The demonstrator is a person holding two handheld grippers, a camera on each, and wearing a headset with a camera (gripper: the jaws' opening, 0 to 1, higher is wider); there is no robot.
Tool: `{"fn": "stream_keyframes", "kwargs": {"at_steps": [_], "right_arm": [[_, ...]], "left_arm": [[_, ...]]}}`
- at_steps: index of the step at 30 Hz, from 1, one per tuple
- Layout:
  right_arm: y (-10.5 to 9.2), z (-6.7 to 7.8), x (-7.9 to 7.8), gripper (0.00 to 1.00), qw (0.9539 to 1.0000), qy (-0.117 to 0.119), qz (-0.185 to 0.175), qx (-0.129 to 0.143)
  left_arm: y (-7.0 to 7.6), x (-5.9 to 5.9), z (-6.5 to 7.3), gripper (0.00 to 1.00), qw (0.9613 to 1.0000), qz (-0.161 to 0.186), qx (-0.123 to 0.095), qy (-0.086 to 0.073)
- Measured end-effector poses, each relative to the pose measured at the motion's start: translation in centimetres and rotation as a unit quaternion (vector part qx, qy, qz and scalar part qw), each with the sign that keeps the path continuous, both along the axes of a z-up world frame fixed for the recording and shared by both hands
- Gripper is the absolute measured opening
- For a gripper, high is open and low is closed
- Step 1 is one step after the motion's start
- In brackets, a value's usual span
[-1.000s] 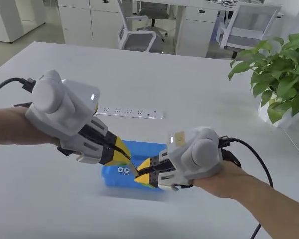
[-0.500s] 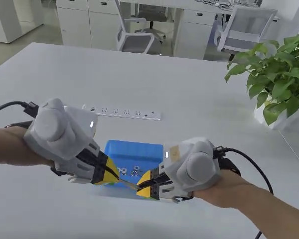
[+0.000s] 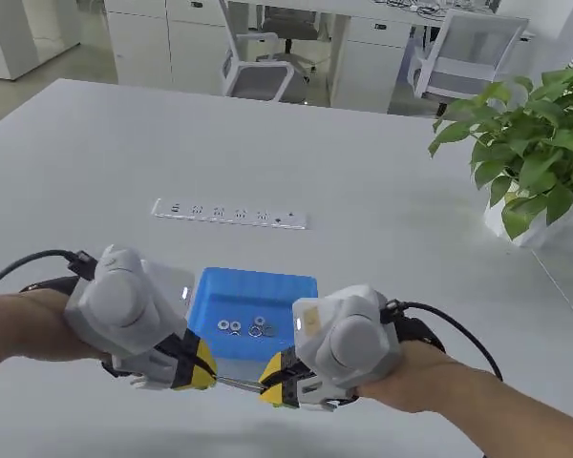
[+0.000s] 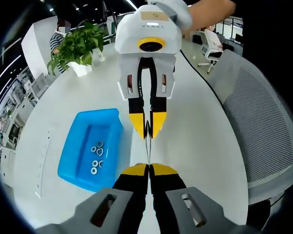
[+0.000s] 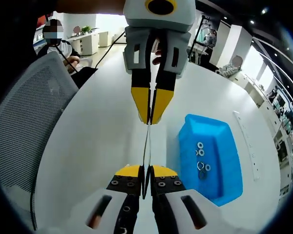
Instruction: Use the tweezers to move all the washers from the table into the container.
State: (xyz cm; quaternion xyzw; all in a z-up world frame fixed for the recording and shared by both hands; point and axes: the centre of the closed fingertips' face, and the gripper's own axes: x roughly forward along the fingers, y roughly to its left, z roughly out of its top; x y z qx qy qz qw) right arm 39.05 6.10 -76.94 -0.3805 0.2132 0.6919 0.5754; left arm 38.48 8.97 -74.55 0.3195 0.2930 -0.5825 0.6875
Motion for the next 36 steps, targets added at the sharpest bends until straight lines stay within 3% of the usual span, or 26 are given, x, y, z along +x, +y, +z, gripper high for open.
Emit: {"fn": "stream_keyframes", "kwargs": {"at_steps": [14,36], "right_arm": [[-0.3,-2.2,-0.7,0.1,0.9995,0.023,0.002,-0.022],[-0.6,-3.6,-0.8,0.12,0.9986,0.037,-0.004,-0.038]], "left_arm": [[0.2,-0.4,-3.4,0.05,0.9998,0.007,0.007,0.019],[0.9,-0.8,-5.8,0.05,0.9991,0.009,0.025,0.033]]}}
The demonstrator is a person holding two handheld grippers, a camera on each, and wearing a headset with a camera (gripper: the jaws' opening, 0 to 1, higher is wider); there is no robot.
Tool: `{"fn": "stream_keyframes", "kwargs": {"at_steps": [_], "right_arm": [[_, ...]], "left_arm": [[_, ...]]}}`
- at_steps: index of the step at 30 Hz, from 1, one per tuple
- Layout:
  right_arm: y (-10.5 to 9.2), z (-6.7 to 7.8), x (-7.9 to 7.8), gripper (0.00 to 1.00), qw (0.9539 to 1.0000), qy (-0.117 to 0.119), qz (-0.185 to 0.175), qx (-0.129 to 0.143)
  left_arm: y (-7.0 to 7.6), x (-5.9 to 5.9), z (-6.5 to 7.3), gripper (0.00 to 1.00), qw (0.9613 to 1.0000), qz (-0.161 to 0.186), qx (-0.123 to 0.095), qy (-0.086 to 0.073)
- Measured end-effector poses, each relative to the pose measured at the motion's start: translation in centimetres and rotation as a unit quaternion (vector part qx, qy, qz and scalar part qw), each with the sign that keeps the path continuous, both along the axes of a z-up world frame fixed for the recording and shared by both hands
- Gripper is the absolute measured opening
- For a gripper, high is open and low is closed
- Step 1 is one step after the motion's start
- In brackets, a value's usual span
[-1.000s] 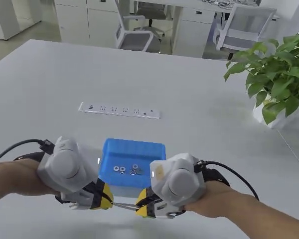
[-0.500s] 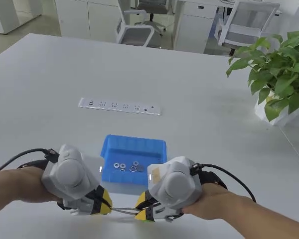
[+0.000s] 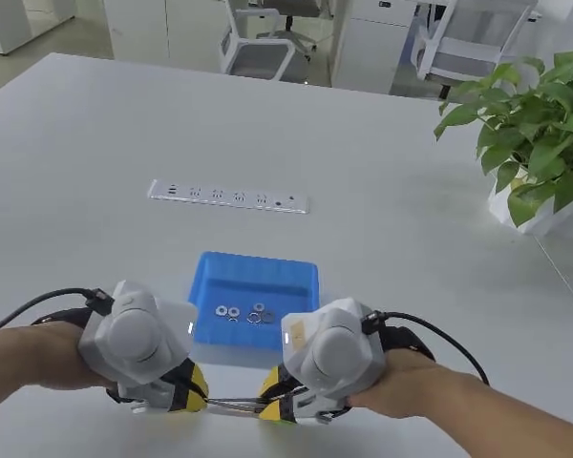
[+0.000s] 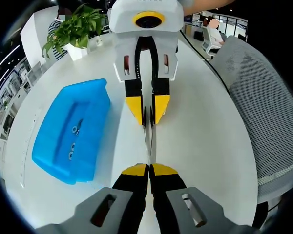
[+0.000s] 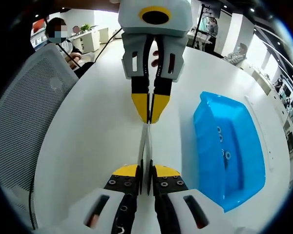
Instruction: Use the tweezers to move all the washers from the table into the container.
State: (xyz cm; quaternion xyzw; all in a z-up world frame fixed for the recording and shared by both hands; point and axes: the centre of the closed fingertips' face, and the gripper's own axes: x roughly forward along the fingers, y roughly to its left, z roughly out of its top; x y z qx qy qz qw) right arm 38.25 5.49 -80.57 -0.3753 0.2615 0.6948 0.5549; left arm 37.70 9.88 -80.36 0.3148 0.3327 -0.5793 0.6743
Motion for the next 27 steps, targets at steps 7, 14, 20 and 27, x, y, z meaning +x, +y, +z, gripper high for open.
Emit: {"fn": "stream_keyframes", "kwargs": {"at_steps": [7,14,20,27], "right_arm": [[-0.28,-0.25,-0.03,0.12,1.0,0.002,-0.002,-0.003],[-0.39,-0.23,-0.02,0.12,1.0,0.004,-0.005,-0.003],[-0.43,-0.19,0.05,0.13,1.0,0.005,-0.006,-0.004],[-0.44,-0.19,0.05,0.13,0.9999,0.007,-0.009,-0.002]], "left_arm": [[0.03,0.03,-0.37,0.05,1.0,0.002,0.004,0.002],[-0.16,0.18,-0.41,0.06,0.9999,0.009,0.001,0.005],[-0.17,0.16,-0.37,0.06,0.9998,0.016,-0.003,0.009],[-0.13,0.14,-0.37,0.07,0.9997,0.02,-0.005,0.014]]}}
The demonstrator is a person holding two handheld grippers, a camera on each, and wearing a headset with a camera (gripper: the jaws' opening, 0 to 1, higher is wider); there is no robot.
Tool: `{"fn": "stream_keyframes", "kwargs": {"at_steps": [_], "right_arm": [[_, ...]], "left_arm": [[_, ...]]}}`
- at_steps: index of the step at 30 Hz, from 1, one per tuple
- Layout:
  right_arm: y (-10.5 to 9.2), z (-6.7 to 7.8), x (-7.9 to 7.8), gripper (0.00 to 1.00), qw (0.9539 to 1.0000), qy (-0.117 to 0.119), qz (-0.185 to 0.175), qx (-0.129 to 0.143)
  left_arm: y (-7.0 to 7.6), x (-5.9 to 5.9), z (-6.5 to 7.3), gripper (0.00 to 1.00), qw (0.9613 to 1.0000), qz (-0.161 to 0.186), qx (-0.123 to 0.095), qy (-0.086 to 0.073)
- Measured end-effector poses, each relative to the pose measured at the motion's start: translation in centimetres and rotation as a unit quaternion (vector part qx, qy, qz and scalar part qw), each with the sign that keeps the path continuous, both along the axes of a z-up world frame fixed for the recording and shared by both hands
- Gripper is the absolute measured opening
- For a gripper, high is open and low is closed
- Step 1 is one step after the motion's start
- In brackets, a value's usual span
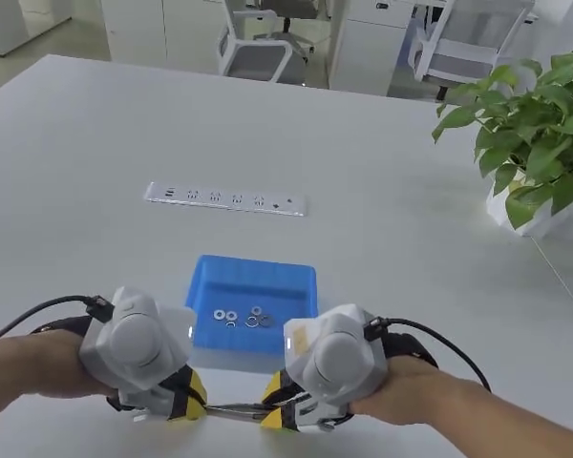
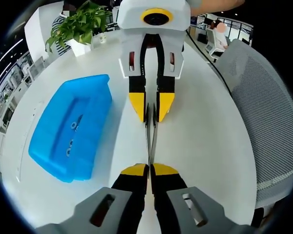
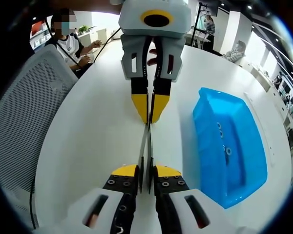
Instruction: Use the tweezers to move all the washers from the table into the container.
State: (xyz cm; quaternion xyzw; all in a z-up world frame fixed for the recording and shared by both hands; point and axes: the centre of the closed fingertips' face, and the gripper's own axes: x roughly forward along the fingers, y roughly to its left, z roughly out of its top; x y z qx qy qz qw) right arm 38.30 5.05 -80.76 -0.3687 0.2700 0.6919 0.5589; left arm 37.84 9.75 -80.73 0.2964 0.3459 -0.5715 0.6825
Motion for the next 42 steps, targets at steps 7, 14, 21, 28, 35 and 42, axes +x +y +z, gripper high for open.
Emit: {"fn": "stream_keyframes", "kwargs": {"at_steps": [7,14,21,28,35,42], "right_arm": [[-0.4,0.3,0.0,0.25,0.9999,-0.003,-0.012,0.007],[-1.6,2.0,1.0,0.29,0.9977,-0.009,-0.058,0.035],[-3.3,4.1,2.4,0.38,0.9888,-0.013,-0.131,0.07],[-5.0,6.0,3.4,0.51,0.9754,-0.017,-0.195,0.101],[-6.3,7.9,4.3,0.71,0.9564,-0.025,-0.257,0.136],[-7.1,9.0,4.5,0.83,0.9449,-0.036,-0.287,0.153]], "left_arm": [[0.3,-0.2,0.4,0.13,0.9998,0.019,-0.007,0.008],[1.0,-0.4,2.0,0.24,0.9973,0.058,-0.04,0.017],[1.2,0.1,4.9,0.34,0.9864,0.123,-0.107,0.02],[1.8,0.2,7.4,0.44,0.9777,0.154,-0.142,-0.009],[2.6,0.4,9.4,0.66,0.9619,0.209,-0.172,-0.036],[2.5,0.2,10.8,0.78,0.949,0.24,-0.196,-0.06]]}}
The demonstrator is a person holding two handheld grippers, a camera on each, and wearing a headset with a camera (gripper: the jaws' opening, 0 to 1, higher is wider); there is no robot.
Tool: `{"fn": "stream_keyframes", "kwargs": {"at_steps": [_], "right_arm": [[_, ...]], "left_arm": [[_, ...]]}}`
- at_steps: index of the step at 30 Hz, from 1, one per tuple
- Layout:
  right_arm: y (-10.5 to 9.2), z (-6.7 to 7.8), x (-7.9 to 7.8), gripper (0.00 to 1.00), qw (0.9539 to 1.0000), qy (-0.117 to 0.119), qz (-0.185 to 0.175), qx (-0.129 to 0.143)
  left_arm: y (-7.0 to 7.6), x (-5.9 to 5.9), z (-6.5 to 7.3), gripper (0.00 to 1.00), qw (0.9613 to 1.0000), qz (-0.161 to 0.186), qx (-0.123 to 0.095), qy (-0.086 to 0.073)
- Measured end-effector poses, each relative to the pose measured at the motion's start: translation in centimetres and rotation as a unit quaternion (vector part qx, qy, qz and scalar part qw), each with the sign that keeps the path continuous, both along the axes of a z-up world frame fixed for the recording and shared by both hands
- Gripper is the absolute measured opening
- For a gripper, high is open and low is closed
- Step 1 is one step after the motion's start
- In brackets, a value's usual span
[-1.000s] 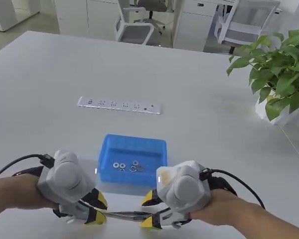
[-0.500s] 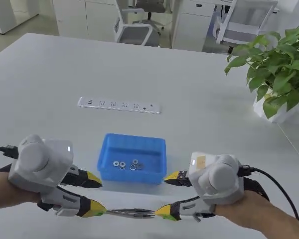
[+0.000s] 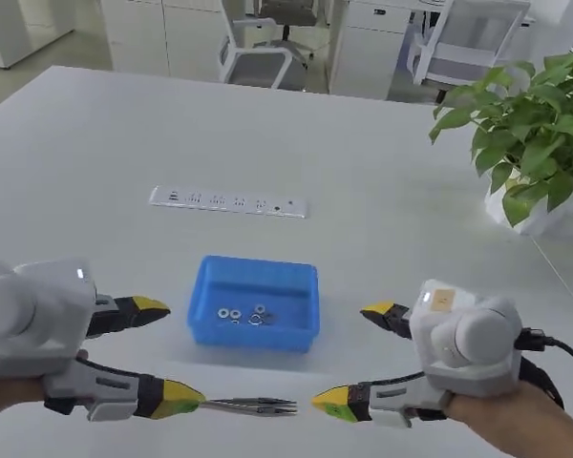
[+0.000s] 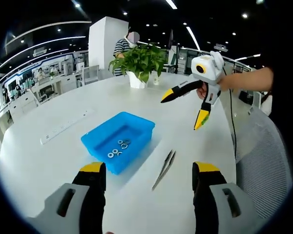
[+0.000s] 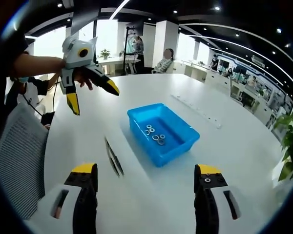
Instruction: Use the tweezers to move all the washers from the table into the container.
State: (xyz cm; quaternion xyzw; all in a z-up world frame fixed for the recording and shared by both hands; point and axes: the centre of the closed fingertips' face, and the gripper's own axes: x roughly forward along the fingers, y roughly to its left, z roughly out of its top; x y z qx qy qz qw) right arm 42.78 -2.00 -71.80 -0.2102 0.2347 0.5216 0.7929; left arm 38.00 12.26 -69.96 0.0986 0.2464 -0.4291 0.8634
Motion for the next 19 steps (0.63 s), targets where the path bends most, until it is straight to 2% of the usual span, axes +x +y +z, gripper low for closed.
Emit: {"fn": "stream_keyframes", "kwargs": {"at_steps": [4,6,11,13,19], "right_arm": [[-0.4,0.9,-0.1,0.9,0.9998,-0.004,-0.015,0.009],[-0.5,1.2,-0.2,0.93,0.9998,-0.005,-0.02,0.009],[-0.8,2.1,-0.8,1.0,0.9993,-0.011,-0.032,0.015],[-0.8,2.3,-1.2,1.0,0.9992,-0.007,-0.034,0.017],[-0.9,1.9,-2.3,1.0,0.9992,0.008,-0.033,0.02]], "left_arm": [[0.0,-0.2,0.8,0.85,0.9997,0.02,-0.013,-0.004],[0.1,-0.6,1.1,0.88,0.9997,0.024,-0.011,-0.002],[0.2,-1.0,2.1,0.93,0.9994,0.033,-0.007,-0.01],[0.2,-1.2,2.4,0.99,0.9992,0.038,-0.012,-0.007],[0.3,-1.2,2.4,0.99,0.9991,0.041,-0.001,-0.014]]}}
